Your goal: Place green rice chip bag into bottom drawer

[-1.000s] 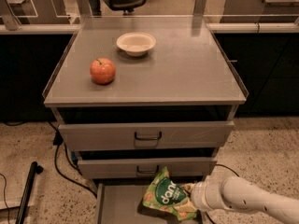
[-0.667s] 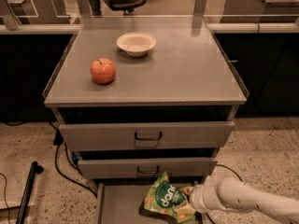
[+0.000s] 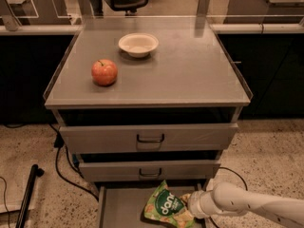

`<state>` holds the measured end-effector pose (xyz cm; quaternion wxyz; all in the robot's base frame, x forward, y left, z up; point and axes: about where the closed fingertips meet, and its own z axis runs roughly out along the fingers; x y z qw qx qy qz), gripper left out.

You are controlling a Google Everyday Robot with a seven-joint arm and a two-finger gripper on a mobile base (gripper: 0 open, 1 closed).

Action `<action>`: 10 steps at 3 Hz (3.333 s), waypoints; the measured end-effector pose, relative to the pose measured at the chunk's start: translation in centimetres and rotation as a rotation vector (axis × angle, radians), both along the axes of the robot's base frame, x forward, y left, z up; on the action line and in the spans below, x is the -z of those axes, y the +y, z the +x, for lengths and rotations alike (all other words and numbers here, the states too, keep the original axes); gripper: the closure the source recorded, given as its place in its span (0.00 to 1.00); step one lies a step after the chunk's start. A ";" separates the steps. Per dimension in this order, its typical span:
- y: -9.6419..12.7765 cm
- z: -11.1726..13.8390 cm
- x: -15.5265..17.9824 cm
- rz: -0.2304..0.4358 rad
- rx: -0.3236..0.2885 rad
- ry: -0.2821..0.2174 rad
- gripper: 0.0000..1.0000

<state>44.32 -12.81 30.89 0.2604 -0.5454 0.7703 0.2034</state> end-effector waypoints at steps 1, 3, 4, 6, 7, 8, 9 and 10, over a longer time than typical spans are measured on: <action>1.8 0.2 2.0 0.019 0.000 -0.028 1.00; 3.5 1.7 6.0 0.144 0.084 -0.102 1.00; 3.7 2.5 8.3 0.187 0.103 -0.103 1.00; 5.6 2.9 14.9 0.080 0.005 -0.030 1.00; 6.0 3.1 17.0 0.051 -0.005 -0.012 1.00; 6.1 3.1 17.1 0.050 -0.008 -0.012 0.74; 6.1 3.1 17.1 0.050 -0.008 -0.012 0.51; 6.1 3.1 17.1 0.050 -0.008 -0.011 0.20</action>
Offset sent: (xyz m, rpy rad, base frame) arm 0.0172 0.0376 -0.0727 0.1463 -0.1347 -0.1008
